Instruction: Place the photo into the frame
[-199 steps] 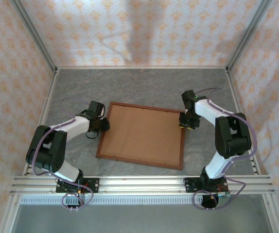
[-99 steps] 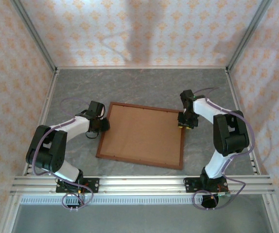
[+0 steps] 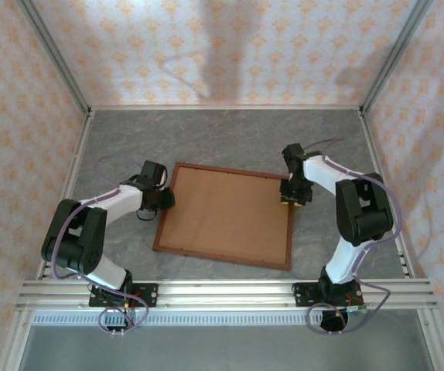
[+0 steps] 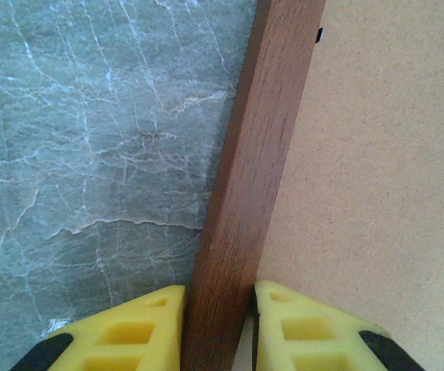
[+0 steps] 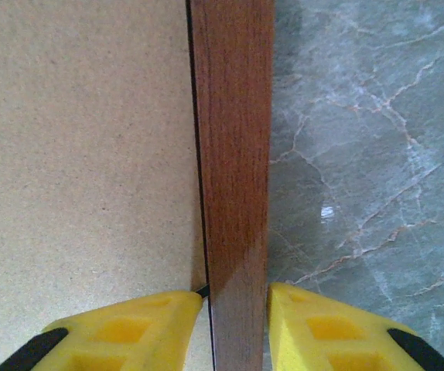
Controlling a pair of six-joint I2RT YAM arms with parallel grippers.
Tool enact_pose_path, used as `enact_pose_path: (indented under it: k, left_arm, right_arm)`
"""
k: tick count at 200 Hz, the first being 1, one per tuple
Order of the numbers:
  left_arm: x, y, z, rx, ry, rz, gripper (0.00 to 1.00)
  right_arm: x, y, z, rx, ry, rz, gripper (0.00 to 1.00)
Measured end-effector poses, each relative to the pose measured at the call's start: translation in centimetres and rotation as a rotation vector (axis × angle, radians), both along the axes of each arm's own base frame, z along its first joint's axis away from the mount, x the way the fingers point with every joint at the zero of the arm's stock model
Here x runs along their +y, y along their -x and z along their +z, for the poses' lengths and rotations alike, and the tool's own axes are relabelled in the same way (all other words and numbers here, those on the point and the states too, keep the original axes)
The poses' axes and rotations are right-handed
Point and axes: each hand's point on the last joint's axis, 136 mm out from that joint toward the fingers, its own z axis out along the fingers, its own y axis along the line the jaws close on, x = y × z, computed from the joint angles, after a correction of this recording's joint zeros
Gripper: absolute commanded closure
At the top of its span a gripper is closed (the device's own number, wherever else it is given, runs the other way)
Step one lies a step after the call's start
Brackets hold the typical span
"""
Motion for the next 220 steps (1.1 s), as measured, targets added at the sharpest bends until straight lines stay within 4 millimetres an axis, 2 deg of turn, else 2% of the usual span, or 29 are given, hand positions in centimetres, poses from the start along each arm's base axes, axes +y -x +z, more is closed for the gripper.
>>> enact_pose_path:
  k: [46, 98, 118, 139, 152, 165, 199, 220]
  left_arm:
    - [0.0, 0.0, 0.0, 0.0, 0.0, 0.0, 0.76]
    - [0.0, 0.0, 0.0, 0.0, 0.0, 0.001, 0.76]
    - [0.0, 0.0, 0.0, -0.001, 0.001, 0.0, 0.76]
    - [0.0, 0.0, 0.0, -0.001, 0.001, 0.0, 0.76]
    - [0.0, 0.0, 0.0, -0.001, 0.001, 0.0, 0.76]
    - [0.0, 0.0, 0.0, -0.001, 0.001, 0.0, 0.76]
    - [0.0, 0.0, 0.0, -0.002, 0.001, 0.0, 0.76]
    - [0.0, 0.0, 0.0, -0.002, 0.002, 0.0, 0.76]
  right_arm:
    - [0.1, -0.1, -0.2, 0.003, 0.001, 0.003, 0.68]
    - [0.0, -0.2, 0.3, 0.005, 0.008, 0.006, 0.6]
    - [0.1, -0.3, 1.7, -0.032, -0.005, 0.01, 0.59]
    - [-0.3, -0.3, 4.3, -0.104, -0.015, -0.001, 0.59]
    - [-0.7, 0.7, 5.4, -0.129, -0.019, -0.01, 0.61]
    - [-1.0, 2.1, 5.6, -0.125, -0.02, -0.024, 0.63]
    - [-1.2, 7.3, 3.2, 0.008, -0.015, -0.049, 0.67]
    - [-0.8, 9.5, 2.4, 0.067, -0.02, -0.053, 0.68]
